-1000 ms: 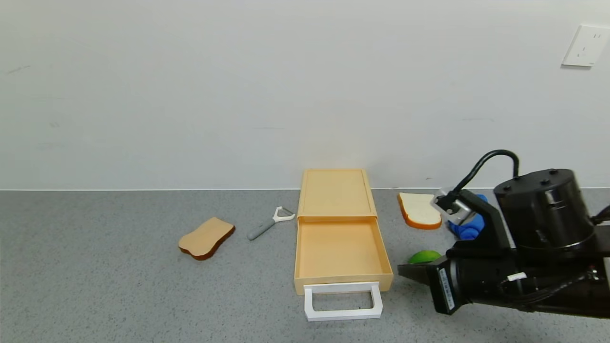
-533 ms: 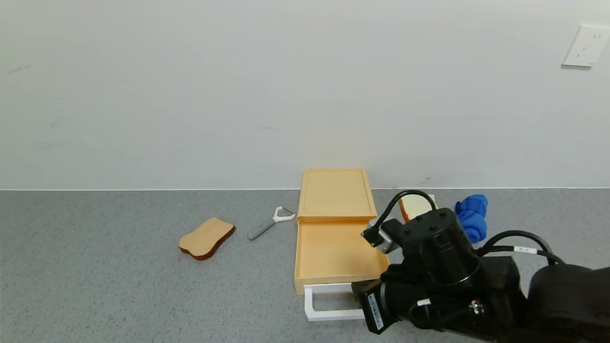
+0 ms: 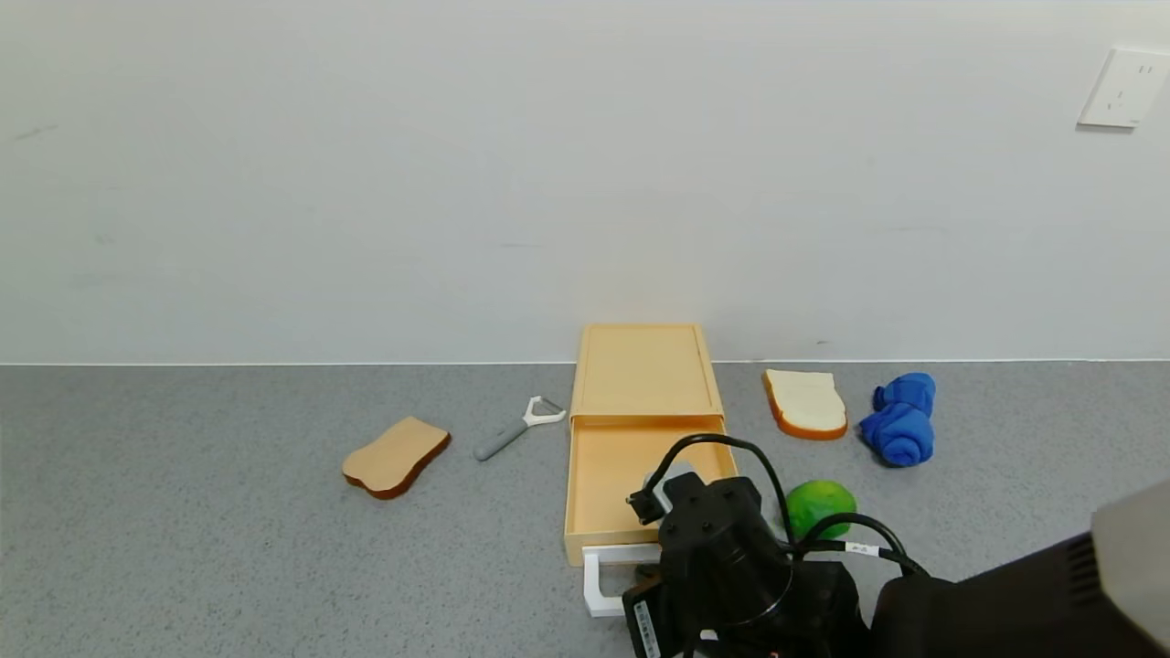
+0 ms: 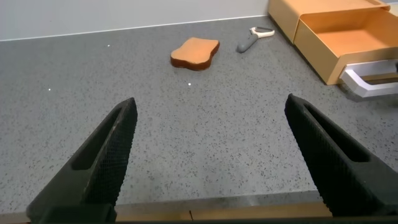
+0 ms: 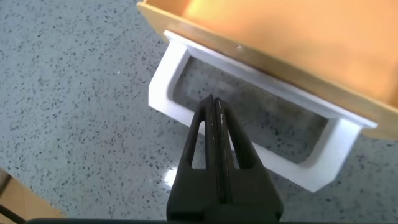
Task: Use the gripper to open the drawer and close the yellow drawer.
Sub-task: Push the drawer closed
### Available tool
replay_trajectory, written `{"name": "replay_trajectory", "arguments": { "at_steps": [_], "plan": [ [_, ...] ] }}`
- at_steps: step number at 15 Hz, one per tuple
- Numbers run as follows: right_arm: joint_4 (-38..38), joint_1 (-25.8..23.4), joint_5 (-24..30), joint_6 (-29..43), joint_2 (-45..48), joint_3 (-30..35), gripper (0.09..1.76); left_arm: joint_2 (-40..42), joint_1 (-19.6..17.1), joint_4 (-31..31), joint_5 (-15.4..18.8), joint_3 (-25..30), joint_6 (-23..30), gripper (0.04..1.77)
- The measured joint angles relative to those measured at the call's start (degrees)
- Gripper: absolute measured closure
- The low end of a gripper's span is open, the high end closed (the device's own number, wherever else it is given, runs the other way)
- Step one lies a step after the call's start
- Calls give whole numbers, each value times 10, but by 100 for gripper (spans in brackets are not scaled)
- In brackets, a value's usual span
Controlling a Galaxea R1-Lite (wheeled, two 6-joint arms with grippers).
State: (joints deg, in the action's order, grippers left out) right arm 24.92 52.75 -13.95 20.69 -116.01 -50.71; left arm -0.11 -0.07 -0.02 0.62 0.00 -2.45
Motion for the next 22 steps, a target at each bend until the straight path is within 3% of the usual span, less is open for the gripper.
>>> {"name": "replay_trajectory", "arguments": {
  "at_steps": [7,22],
  "plan": [
    [49,5,-25,5,-30,-5,173,0,0,0,0,0,0,9],
    [41,-5,-25,4,-73,-67,173,0,0,0,0,0,0,9]
  ]
}}
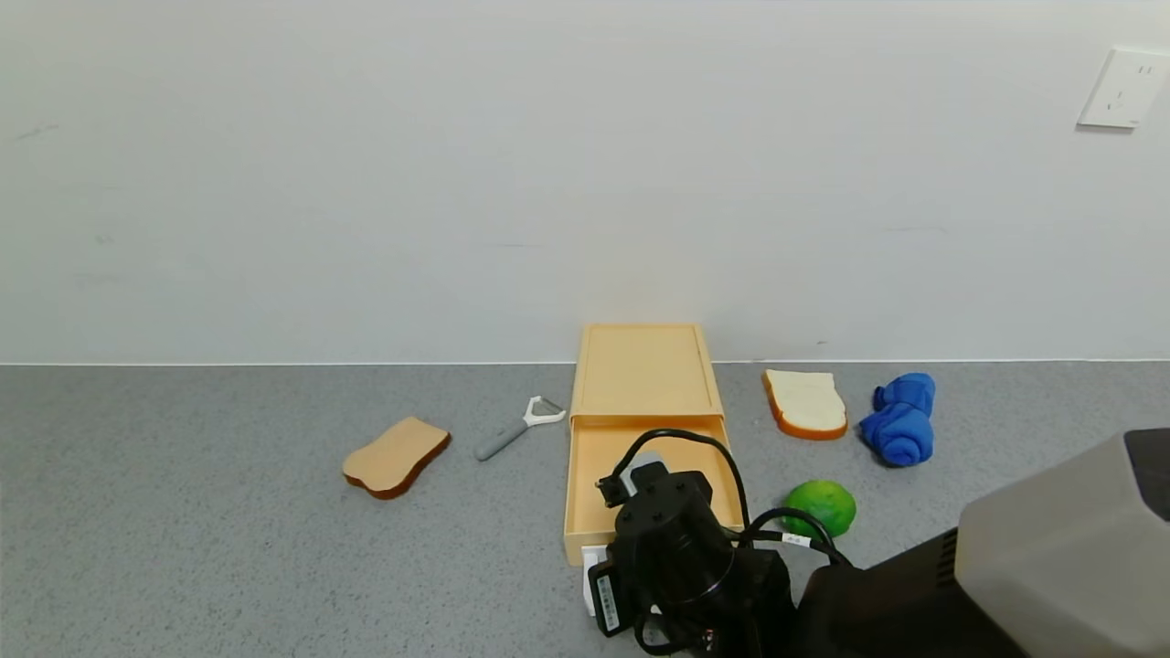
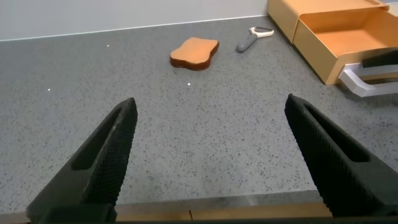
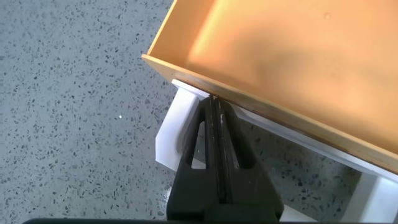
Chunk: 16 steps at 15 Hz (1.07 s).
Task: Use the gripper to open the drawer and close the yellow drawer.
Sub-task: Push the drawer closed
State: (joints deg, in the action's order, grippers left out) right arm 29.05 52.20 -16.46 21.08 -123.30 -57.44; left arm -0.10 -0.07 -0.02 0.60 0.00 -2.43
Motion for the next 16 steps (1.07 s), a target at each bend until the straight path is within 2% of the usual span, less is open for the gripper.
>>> {"name": "replay_trajectory", "arguments": {
  "at_steps": [13,16],
  "plan": [
    [-2,-23,1,-10,-13,-31,173,0,0,0,0,0,0,9],
    [-22,-23,4,-9,-7,-31,173,0,0,0,0,0,0,9]
  ]
}}
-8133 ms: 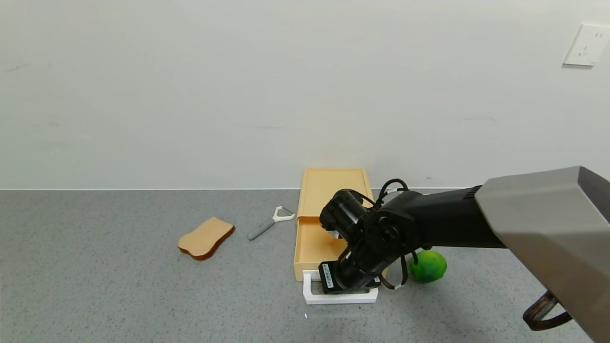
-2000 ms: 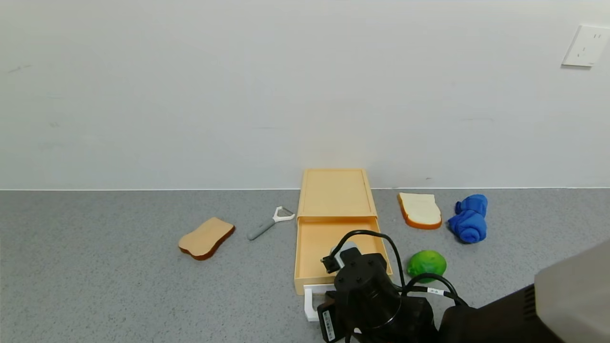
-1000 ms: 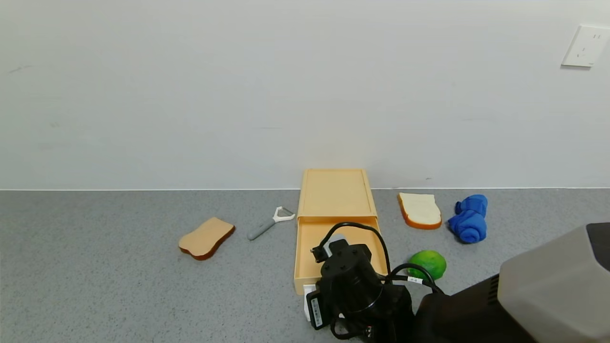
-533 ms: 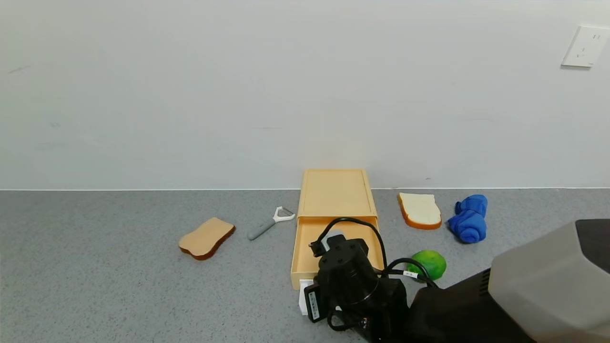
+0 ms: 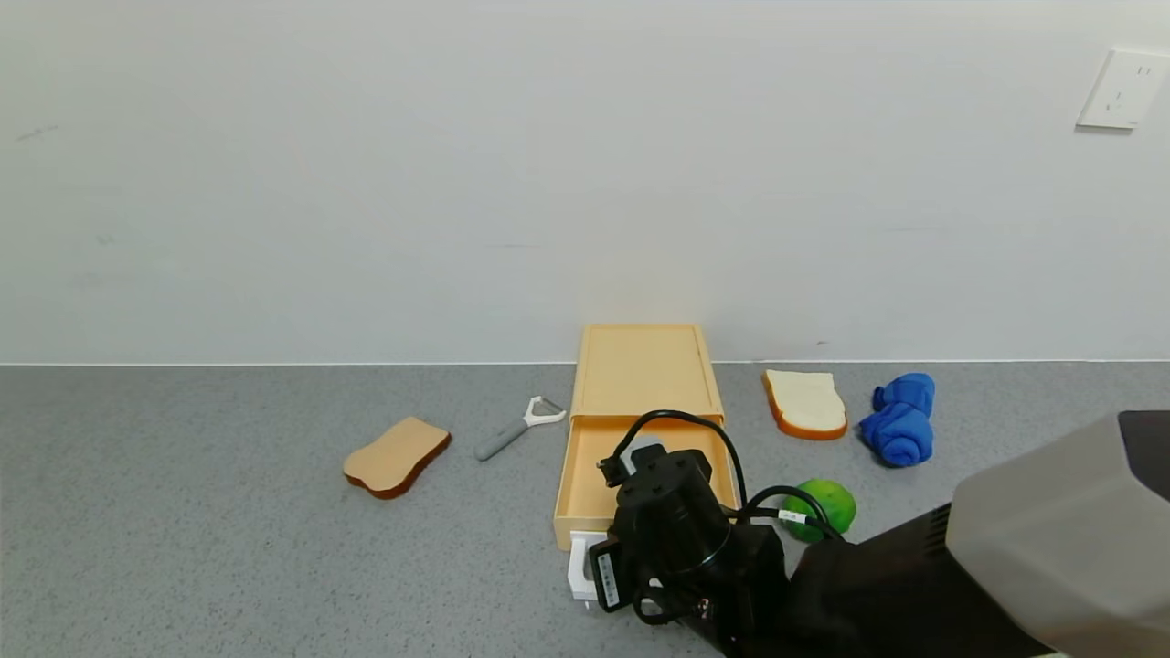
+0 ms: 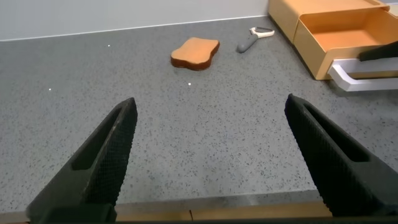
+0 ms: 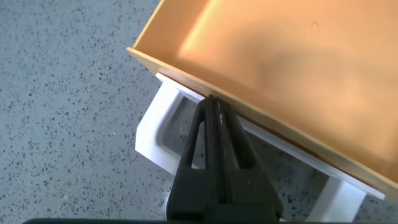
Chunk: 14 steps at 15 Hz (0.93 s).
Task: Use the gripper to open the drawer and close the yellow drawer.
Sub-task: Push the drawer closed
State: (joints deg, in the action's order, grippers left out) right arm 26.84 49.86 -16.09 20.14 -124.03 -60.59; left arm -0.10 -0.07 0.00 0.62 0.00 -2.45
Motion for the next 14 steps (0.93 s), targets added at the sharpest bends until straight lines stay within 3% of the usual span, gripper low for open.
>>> {"name": "replay_trajectory", "arguments": {
  "at_steps": [9,14],
  "plan": [
    [-108,10,31,34,40,-1,173,0,0,0,0,0,0,9],
    [-110,0,33,37,39,0,173,0,0,0,0,0,0,9]
  ]
}}
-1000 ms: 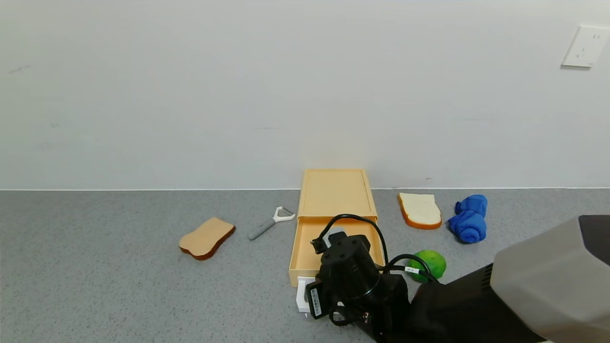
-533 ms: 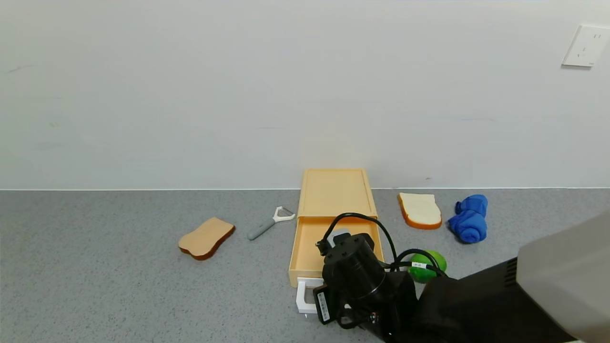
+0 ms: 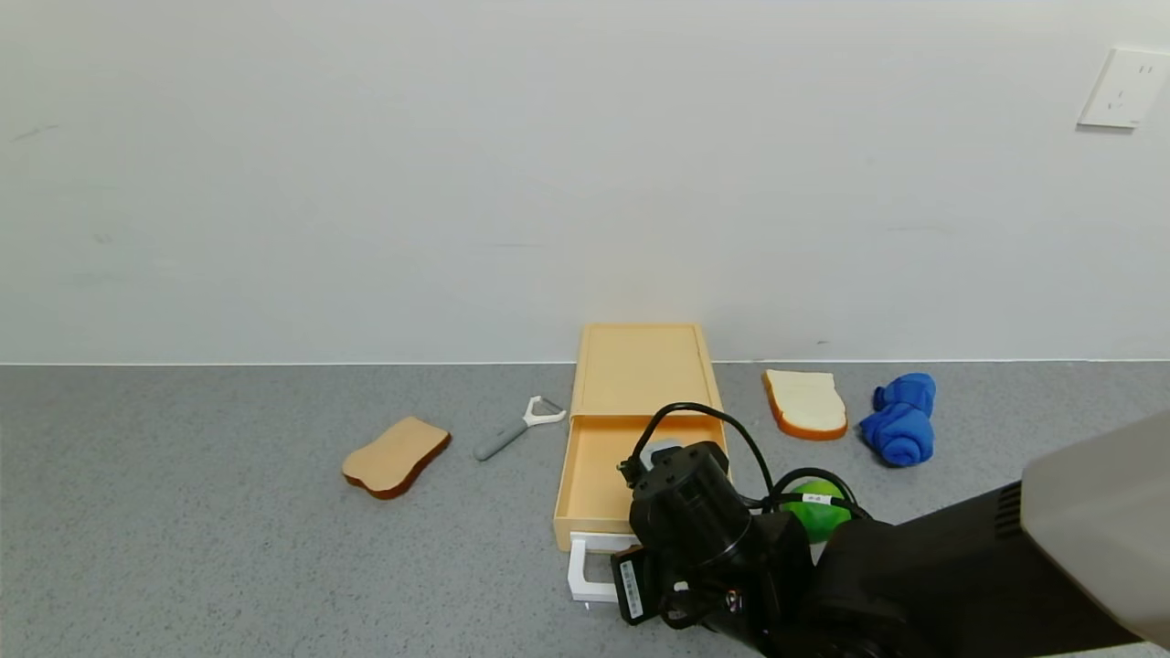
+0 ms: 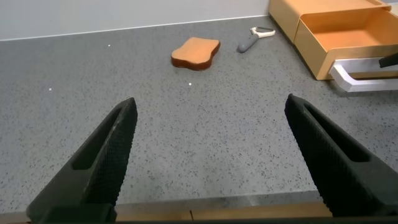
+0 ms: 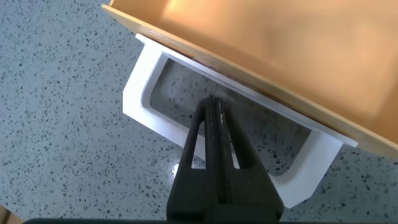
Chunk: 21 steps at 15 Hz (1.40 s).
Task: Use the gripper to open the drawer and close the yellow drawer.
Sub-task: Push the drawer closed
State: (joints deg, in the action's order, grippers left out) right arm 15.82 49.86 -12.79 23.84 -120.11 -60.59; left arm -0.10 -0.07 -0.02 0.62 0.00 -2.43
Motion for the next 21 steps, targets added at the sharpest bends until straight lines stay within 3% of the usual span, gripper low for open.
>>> {"name": "replay_trajectory", "arguments": {
  "at_steps": [21],
  "plan": [
    [-7,-40,-22,-10,-10,-15,173,0,0,0,0,0,0,9]
  ]
}}
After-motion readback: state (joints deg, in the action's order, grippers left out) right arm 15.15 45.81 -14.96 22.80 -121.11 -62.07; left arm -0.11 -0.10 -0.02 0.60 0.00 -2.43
